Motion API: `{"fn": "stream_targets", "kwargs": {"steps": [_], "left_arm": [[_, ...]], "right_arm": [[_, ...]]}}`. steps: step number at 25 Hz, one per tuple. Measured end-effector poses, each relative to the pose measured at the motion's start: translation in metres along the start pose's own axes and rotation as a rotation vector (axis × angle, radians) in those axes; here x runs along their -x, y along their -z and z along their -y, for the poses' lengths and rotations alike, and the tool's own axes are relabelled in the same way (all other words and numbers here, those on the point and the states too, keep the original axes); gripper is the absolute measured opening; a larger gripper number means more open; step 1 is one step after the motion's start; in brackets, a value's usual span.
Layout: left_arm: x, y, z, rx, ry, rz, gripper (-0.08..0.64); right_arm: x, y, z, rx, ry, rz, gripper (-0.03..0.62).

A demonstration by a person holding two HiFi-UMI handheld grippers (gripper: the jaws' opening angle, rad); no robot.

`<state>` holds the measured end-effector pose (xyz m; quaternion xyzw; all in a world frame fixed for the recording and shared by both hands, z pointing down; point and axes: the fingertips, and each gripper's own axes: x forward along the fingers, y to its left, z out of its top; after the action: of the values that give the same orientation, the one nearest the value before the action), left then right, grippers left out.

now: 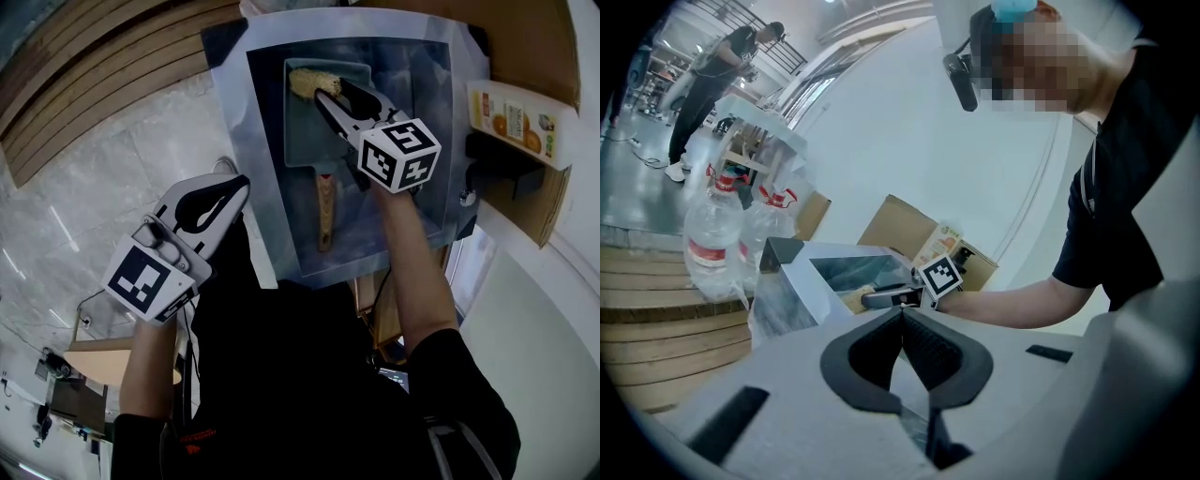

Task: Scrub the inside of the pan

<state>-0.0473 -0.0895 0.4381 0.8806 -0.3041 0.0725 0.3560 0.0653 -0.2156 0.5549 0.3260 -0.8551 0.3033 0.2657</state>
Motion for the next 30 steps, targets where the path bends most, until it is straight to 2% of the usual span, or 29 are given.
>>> {"fn": "stream_targets", "kwargs": {"steps": [6, 10, 13, 21, 30], "left_arm": [[0.002, 0.000, 0.002, 0.000, 0.002, 0.001, 0.018], [0.003, -0.003, 0.001, -0.042, 0.007, 0.034, 0.018], [0.005, -0.002, 0.001, -0.043, 0.002, 0.034, 0.018], [0.007, 0.003, 0.014, -0.024, 0.016, 0.033, 0.018], [0.010, 0.010, 0.034, -0.063, 0.029, 0.053, 0.018]], "right_arm": [[0.001, 0.004, -0.003, 0.012, -0.003, -0.024, 0.169], [0.003, 0.008, -0.004, 0.016, -0.001, -0.035, 0.169], [0.007, 0.013, -0.008, 0.019, -0.006, -0.046, 0.167], [0.022, 0.036, -0.025, 0.022, -0.025, -0.081, 0.167], [0.043, 0.068, -0.047, 0.015, -0.055, -0.119, 0.167]]}}
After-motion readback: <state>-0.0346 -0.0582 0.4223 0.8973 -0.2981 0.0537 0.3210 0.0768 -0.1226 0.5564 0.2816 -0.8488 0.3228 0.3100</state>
